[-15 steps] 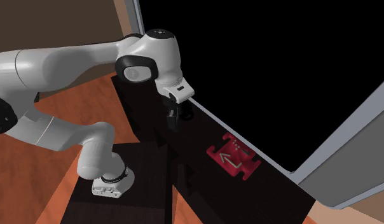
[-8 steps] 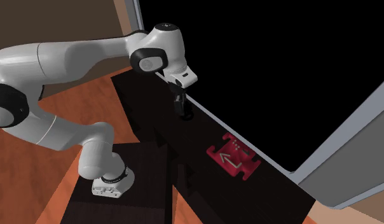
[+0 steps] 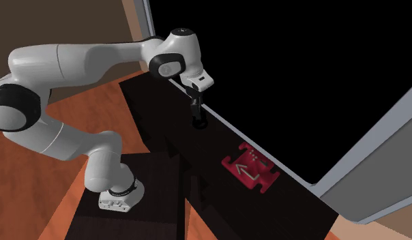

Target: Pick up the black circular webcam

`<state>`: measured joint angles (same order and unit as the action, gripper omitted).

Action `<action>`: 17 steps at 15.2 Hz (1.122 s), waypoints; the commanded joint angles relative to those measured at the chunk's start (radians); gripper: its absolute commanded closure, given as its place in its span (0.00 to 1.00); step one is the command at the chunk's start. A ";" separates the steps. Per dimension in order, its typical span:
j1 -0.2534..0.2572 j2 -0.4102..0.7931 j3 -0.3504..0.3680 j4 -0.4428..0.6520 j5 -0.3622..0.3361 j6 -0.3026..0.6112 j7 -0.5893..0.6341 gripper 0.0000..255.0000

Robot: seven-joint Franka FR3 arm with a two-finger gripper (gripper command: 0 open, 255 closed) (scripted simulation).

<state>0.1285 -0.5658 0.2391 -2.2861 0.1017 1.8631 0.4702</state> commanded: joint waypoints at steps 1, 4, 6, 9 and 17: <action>0.002 -0.001 0.003 -0.029 0.002 0.029 0.001 0.00; 0.002 -0.001 0.005 -0.050 0.004 0.050 0.001 0.00; 0.002 0.000 0.006 -0.050 0.004 0.050 0.002 1.00; 0.002 -0.001 0.005 -0.049 0.004 0.049 0.001 1.00; 0.001 0.000 0.001 -0.010 0.001 0.010 0.001 1.00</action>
<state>0.1303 -0.5644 0.2436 -2.3065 0.1038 1.8859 0.4735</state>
